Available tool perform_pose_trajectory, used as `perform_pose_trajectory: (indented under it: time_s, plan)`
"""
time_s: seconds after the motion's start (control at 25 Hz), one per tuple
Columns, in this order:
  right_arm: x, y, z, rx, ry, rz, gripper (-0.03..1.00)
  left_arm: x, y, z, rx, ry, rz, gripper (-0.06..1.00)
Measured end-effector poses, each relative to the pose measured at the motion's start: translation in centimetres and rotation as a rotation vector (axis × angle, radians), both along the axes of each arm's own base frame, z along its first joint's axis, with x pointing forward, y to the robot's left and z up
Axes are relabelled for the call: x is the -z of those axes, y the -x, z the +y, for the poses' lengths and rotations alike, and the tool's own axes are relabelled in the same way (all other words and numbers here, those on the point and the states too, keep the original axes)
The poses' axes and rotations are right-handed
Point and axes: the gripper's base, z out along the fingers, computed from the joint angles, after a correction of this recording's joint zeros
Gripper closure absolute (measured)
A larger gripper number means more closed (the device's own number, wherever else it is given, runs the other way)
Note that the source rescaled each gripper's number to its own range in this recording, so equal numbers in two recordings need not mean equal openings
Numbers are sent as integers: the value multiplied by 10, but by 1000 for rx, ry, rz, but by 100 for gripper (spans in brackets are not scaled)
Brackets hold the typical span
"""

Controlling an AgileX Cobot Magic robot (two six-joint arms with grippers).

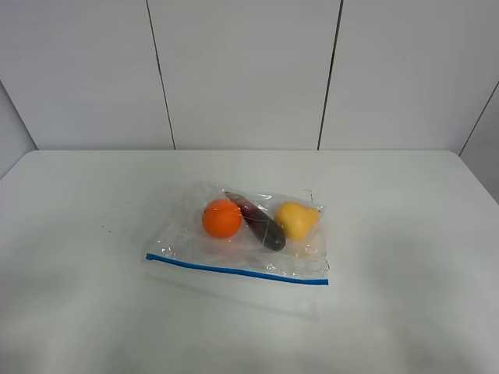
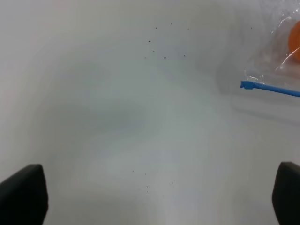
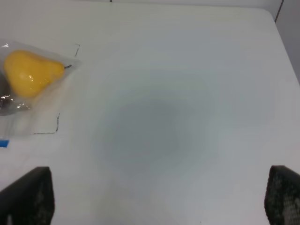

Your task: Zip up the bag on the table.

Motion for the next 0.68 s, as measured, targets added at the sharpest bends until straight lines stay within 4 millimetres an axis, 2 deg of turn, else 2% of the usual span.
perform_pose_trajectory:
  time_s: [0.68]
  plan:
    - [0, 0, 0, 1, -3, 0, -3, 0, 0, 0, 0, 0, 0, -5]
